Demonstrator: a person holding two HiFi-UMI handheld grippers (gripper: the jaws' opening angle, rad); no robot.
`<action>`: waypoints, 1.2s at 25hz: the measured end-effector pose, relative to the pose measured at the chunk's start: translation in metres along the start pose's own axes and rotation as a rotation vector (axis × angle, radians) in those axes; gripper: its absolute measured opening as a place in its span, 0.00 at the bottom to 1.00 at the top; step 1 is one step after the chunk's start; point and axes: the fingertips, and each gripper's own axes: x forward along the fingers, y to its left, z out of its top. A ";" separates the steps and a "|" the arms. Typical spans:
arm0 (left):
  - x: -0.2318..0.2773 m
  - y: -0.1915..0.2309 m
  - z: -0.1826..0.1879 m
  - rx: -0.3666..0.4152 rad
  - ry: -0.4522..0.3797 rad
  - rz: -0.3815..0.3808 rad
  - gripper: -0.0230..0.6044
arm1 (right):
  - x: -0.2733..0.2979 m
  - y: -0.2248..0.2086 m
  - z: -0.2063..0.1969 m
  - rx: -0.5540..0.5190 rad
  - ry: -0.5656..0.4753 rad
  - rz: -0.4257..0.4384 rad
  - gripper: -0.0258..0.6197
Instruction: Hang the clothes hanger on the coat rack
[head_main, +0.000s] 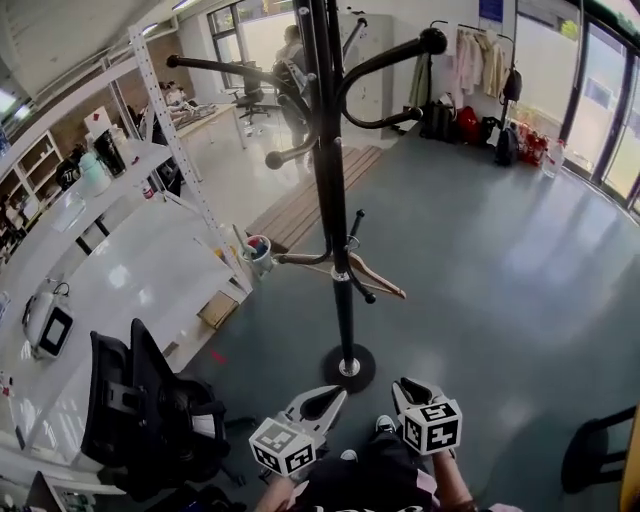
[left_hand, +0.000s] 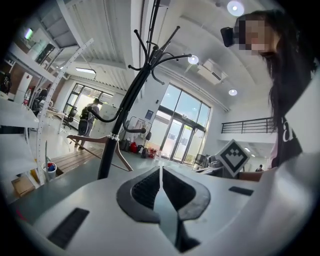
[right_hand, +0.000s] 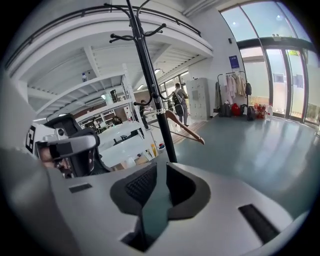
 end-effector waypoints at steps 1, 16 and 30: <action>-0.001 -0.005 -0.004 -0.003 0.005 -0.011 0.04 | -0.006 0.003 -0.007 0.005 0.004 -0.003 0.14; -0.016 -0.077 0.000 0.044 -0.049 -0.060 0.04 | -0.080 0.010 -0.050 0.014 -0.021 -0.021 0.14; 0.005 -0.237 -0.066 0.009 -0.035 -0.061 0.04 | -0.213 -0.037 -0.129 -0.028 0.013 0.028 0.14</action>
